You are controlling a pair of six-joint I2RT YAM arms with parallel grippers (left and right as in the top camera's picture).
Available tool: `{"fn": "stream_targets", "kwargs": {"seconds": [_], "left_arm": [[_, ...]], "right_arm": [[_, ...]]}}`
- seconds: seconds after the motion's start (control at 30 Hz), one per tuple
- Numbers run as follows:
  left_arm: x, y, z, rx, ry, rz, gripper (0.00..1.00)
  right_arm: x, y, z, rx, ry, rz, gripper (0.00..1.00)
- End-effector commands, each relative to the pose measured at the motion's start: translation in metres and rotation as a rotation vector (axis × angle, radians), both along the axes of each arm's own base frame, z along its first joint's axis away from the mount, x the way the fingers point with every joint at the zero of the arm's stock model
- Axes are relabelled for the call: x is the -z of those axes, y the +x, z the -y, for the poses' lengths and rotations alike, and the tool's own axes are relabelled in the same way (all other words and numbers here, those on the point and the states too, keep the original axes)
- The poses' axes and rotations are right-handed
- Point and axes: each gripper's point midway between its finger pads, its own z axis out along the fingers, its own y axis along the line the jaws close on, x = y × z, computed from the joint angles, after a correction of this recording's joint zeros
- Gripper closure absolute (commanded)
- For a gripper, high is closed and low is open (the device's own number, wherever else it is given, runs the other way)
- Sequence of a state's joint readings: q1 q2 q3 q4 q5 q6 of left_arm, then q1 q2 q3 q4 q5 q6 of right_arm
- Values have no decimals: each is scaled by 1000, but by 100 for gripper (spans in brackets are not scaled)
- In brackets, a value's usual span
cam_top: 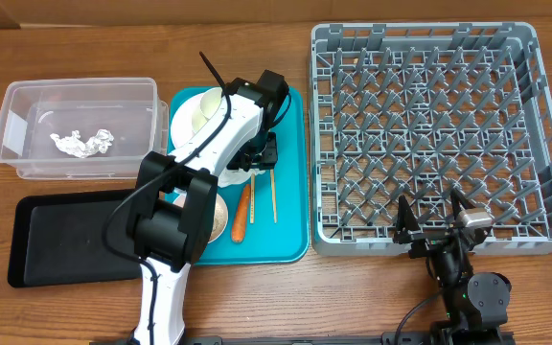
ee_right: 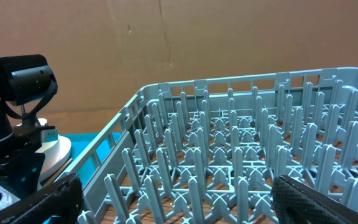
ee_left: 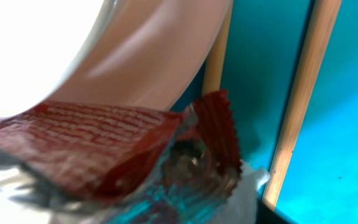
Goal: Sort waste into correct bins and load items into the dishwasher
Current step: 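Lift the tissue with the left gripper off the plate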
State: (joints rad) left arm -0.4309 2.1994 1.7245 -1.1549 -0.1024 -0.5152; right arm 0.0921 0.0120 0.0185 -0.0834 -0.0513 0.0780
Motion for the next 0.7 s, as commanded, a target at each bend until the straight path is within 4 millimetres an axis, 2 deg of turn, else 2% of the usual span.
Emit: {"fn": "stream_targets", "kwargs": {"seconds": [0.0,0.27,0.43,0.57,0.67], "left_arm": [[-2,-5,-1,-1,12,-5,63],[-4,-11,-4,3,25,-32,85],[-16,-8,-2,3,23,-28,96],[-35,0,1,4,13,-5,96],[-57,5,4,15,-1,23,96]], "right_arm": [[2,0,2,8,1,2,0],[2,0,2,8,1,2,0],[2,0,2,8,1,2,0],[2,0,2,8,1,1,0],[2,0,2,8,1,2,0]]}}
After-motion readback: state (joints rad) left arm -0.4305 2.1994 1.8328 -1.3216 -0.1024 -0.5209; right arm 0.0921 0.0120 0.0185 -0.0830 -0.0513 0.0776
